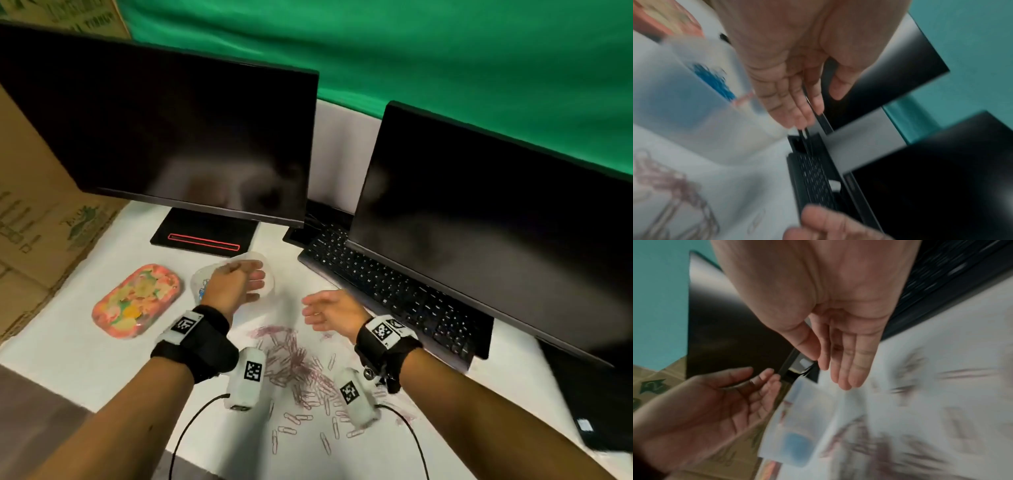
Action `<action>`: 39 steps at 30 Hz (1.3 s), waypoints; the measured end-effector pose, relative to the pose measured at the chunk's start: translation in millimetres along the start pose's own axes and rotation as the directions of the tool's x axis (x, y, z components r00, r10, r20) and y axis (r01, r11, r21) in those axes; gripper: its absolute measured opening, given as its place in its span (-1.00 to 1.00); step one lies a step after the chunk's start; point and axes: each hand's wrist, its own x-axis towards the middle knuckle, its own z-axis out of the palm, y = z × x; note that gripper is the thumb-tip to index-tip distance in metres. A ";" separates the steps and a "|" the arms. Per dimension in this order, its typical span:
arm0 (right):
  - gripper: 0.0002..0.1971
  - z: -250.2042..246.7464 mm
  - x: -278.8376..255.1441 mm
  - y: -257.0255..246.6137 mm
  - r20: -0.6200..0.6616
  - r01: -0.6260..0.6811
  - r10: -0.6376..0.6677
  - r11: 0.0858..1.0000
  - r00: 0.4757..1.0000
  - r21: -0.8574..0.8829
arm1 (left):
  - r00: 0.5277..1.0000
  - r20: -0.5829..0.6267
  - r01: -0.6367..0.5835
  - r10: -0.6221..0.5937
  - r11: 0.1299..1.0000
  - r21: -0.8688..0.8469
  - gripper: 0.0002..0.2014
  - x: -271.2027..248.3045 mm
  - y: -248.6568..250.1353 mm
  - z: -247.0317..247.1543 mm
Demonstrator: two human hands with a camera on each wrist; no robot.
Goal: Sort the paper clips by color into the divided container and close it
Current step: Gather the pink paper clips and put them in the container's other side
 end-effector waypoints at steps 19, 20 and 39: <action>-0.65 -159.6 -117.1 129.5 -0.329 -0.133 -0.179 0.663 0.927 -0.737 | 0.835 0.336 0.502 -0.436 0.853 -0.141 -0.91 -7.9 -73.3 216.8; -0.60 -155.6 -115.7 126.4 -0.306 -0.125 -0.206 0.605 0.929 -0.787 | 0.836 0.344 0.501 -0.427 0.850 -0.162 -0.91 -11.3 -70.7 216.9; -0.33 -131.8 -60.0 147.4 0.164 0.173 -0.185 0.038 0.969 -0.984 | 0.883 0.306 0.402 -0.357 0.911 -0.096 -0.90 -9.9 -68.4 206.2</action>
